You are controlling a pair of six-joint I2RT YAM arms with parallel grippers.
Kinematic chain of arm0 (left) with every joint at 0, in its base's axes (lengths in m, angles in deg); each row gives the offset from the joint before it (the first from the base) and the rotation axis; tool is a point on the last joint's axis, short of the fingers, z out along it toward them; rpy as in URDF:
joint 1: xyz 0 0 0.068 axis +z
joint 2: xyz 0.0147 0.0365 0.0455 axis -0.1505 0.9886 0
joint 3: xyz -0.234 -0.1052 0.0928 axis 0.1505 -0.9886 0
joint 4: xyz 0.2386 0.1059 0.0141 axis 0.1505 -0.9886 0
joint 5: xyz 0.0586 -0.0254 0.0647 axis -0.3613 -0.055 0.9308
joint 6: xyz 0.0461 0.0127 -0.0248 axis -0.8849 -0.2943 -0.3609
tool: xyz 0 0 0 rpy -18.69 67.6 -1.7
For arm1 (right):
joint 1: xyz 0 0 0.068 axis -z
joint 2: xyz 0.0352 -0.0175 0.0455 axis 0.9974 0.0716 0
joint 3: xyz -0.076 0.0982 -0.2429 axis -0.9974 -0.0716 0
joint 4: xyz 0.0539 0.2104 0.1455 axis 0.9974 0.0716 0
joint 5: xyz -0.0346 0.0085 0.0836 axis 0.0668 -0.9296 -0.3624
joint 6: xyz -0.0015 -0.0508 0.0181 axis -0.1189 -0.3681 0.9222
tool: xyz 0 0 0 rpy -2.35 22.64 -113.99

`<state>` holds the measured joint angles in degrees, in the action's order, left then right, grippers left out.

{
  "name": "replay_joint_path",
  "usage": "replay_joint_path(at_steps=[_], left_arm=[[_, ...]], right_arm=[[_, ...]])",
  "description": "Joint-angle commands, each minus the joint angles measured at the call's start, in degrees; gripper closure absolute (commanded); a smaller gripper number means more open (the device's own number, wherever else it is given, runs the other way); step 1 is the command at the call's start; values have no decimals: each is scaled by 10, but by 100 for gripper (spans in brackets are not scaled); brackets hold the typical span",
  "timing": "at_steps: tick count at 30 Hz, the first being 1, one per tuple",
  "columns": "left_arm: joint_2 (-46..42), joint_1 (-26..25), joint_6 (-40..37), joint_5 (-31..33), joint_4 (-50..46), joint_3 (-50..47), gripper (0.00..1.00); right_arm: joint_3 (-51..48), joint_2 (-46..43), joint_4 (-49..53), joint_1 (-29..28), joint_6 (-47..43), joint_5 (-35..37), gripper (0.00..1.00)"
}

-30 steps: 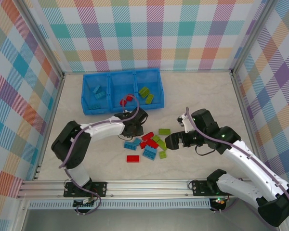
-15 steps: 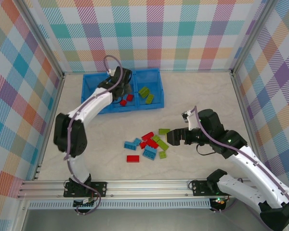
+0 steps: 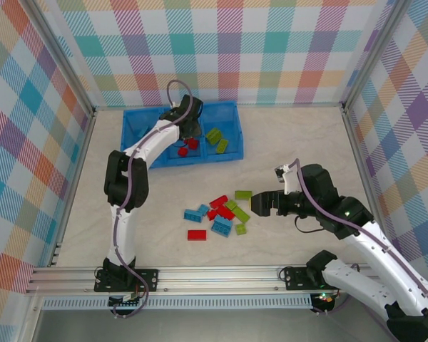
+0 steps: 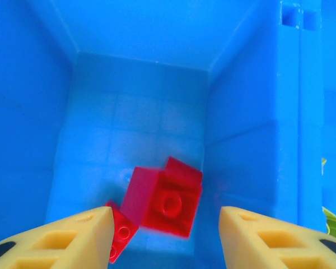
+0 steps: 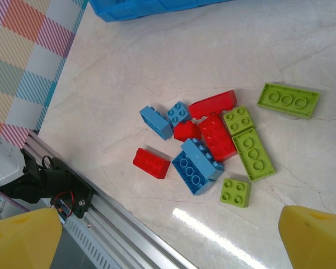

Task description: Sort the legos into containers by color

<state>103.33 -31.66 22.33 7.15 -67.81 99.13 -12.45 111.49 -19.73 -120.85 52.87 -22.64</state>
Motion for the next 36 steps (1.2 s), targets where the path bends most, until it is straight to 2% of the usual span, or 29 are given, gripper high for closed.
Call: replay_joint_path(at_steps=[1, 4, 8, 15, 19, 21, 26, 29, 36], left_arm=[[-86, 6, -4, 4, -20, -23, 46], [-172, 1, -4, -6, -8, -76, 47], [-308, -31, -43, -45, 22, -163, 48], [-541, -163, -244, -96, 30, -307, 46], [-648, -190, -381, -215, -14, -371, 41], [-694, -204, -442, -239, -35, -404, 39], [-772, -211, -578, -321, -53, -497, 27], [-791, -212, -617, -361, -34, -544, 14], [-782, -212, -660, -357, -49, -582, 6]], right_arm=[[8, 7, -10, -5, 10, 3, 0], [-1, 16, -32, -5, 13, 24, 0], [-12, 37, -50, -4, 30, 103, 0], [0, 163, -83, -5, 37, 187, 0], [22, 264, -99, -5, 45, 219, 2], [34, 313, -105, -5, 61, 244, 1], [44, 401, -157, -7, 83, 249, 0], [67, 457, -167, -13, 85, 239, 0], [111, 555, -168, -29, 93, 242, 1]])
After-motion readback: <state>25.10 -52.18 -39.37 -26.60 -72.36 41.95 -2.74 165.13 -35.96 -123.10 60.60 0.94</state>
